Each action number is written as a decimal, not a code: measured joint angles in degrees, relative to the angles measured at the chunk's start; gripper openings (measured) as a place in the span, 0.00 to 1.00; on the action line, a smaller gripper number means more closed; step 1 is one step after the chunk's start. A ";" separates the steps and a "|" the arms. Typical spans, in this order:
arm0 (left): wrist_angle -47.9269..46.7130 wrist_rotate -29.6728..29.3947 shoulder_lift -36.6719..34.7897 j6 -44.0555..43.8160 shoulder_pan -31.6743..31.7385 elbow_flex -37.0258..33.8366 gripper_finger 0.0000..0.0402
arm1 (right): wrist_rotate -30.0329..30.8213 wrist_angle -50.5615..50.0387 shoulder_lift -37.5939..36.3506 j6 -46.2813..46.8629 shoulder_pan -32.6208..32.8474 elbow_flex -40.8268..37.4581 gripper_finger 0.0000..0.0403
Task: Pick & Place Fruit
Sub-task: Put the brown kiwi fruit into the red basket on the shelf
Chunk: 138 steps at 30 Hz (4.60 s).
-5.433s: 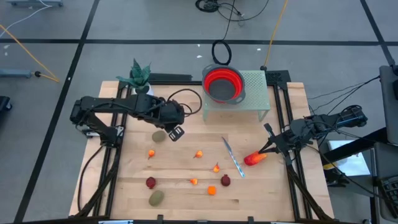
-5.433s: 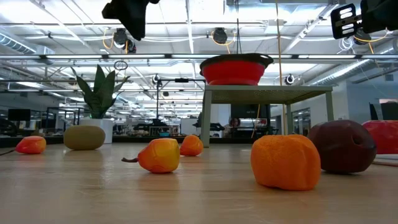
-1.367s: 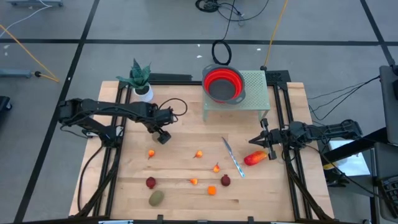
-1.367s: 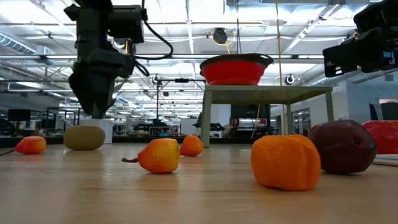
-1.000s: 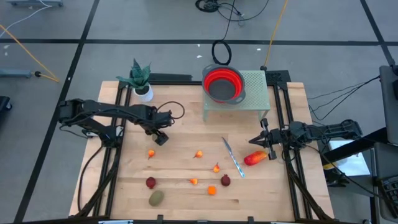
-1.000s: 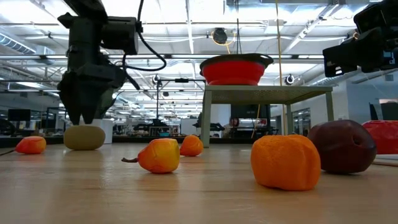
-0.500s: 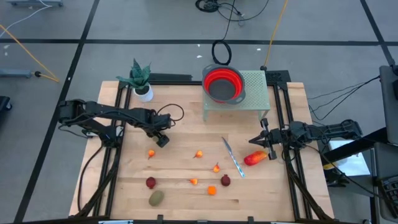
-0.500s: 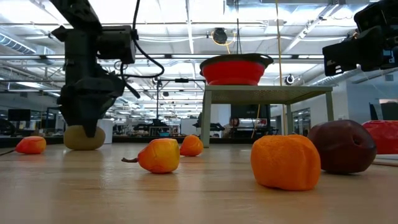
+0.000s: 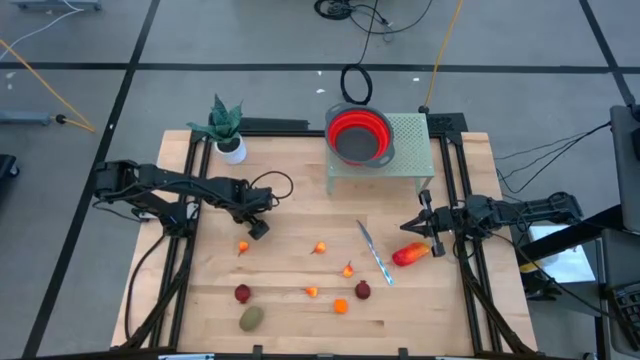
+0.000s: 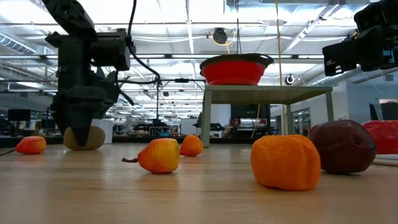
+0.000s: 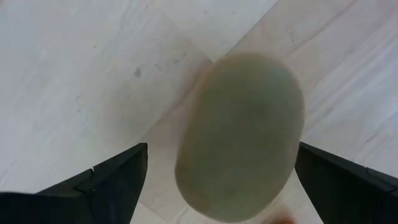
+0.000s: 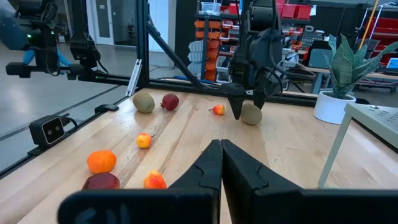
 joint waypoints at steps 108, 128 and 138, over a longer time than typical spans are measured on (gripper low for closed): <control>69.07 20.36 -0.02 11.84 -13.51 39.15 0.53 | -0.28 -0.04 0.00 -0.61 0.01 0.02 0.00; 69.07 -8.73 -0.02 -19.73 -13.29 39.15 0.51 | -0.26 -0.04 0.00 -0.61 0.00 0.02 0.00; 63.97 -5.32 -0.02 -14.48 -13.49 39.15 0.54 | -0.26 -0.04 0.00 -0.59 0.02 0.02 0.00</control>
